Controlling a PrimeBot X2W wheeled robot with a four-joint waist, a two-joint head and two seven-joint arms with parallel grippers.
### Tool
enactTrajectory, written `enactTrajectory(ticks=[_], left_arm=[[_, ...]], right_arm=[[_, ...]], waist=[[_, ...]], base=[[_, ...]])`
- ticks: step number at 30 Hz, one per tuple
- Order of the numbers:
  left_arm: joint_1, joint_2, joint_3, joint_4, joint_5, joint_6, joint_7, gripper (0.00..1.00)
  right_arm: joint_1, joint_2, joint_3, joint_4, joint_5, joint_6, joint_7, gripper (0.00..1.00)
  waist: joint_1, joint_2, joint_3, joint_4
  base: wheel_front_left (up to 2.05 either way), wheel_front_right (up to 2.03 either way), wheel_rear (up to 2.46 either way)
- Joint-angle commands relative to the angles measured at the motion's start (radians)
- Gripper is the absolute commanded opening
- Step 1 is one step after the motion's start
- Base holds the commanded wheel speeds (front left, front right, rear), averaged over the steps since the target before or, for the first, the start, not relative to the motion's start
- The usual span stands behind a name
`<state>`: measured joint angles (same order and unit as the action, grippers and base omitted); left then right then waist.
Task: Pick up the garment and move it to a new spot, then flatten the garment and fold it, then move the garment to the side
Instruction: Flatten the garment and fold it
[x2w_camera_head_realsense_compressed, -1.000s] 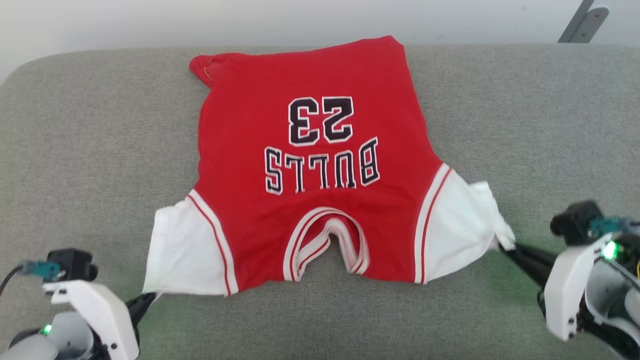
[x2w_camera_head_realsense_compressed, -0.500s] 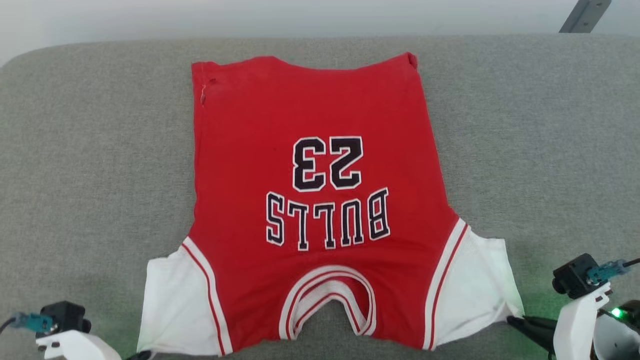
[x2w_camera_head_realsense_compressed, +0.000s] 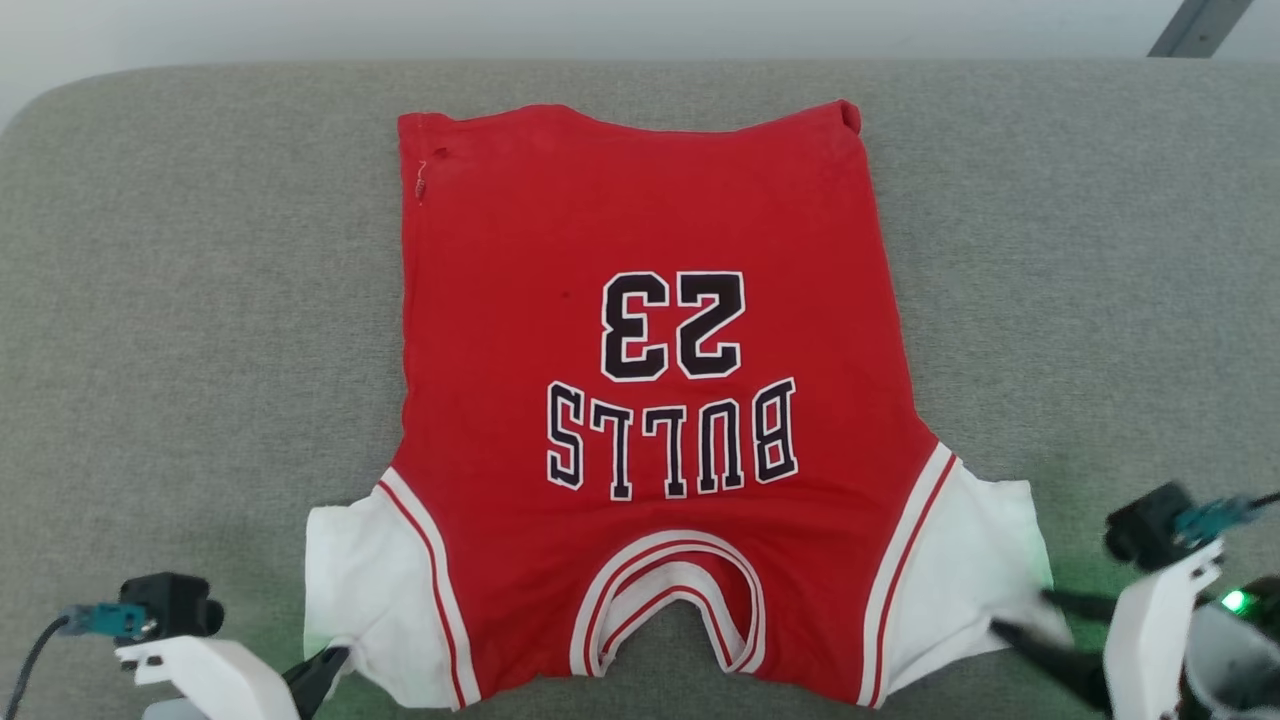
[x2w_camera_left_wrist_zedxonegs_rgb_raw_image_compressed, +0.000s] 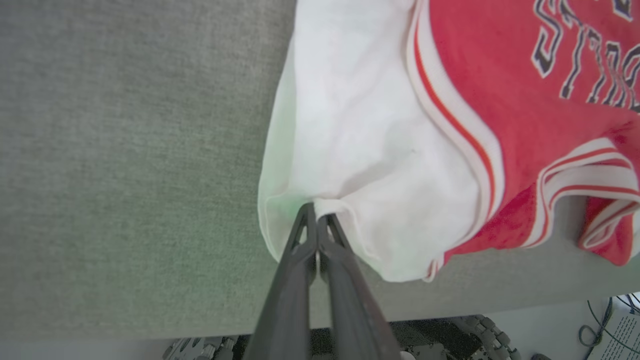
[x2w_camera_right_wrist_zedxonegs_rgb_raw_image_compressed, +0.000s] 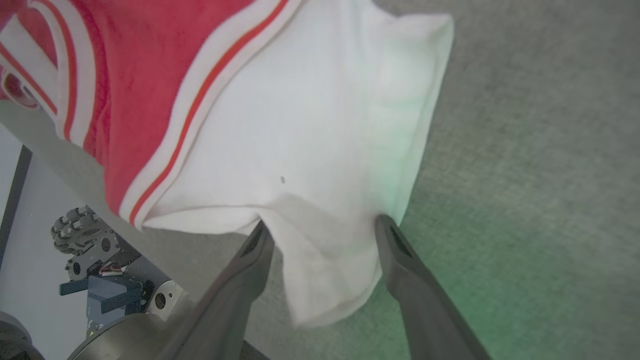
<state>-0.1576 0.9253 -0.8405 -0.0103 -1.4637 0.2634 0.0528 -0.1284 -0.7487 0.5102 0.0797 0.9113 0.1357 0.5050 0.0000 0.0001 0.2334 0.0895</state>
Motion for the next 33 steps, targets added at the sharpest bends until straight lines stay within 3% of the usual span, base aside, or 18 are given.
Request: enactTrajectory(ticks=[1,7,14,18,22,33], left_arm=[[-0.026,-0.018,-0.005,0.008,0.030,-0.014,-0.012,0.00],[-0.077,-0.059,-0.016,0.022,0.095,-0.046,-0.045,0.00],[-0.135,-0.116,-0.034,0.060,0.145,-0.071,-0.056,0.00],[-0.170,-0.154,-0.047,0.087,0.159,-0.089,-0.046,0.00],[-0.204,-0.190,-0.062,0.116,0.173,-0.111,-0.030,0.00],[-0.281,-0.283,-0.101,0.201,0.205,-0.172,-0.005,0.00]], right_arm=[[0.003,0.011,-0.054,-0.020,-0.028,-0.007,0.030,1.00],[0.000,0.080,-0.204,-0.124,-0.103,-0.005,0.079,1.00],[-0.129,0.256,-0.365,-0.182,-0.267,-0.005,0.138,1.00],[-0.271,0.340,-0.399,-0.089,-0.353,-0.005,0.146,1.00],[-0.422,0.384,-0.405,0.071,-0.433,-0.005,0.148,1.00],[-0.783,0.386,-0.428,0.539,-0.574,-0.005,0.124,1.00]], waist=[[0.0000,-0.0001,-0.001,0.007],[0.0000,-0.0001,0.004,0.028],[0.0000,-0.0001,0.032,0.064],[0.0000,-0.0001,0.057,0.095],[0.0000,-0.0001,0.086,0.133],[0.0000,-0.0001,0.169,0.250]], base=[[0.00,0.00,0.00],[0.00,0.00,0.00],[0.00,0.00,0.00],[0.00,0.00,0.00],[0.00,0.00,0.00],[0.00,0.00,0.00]])
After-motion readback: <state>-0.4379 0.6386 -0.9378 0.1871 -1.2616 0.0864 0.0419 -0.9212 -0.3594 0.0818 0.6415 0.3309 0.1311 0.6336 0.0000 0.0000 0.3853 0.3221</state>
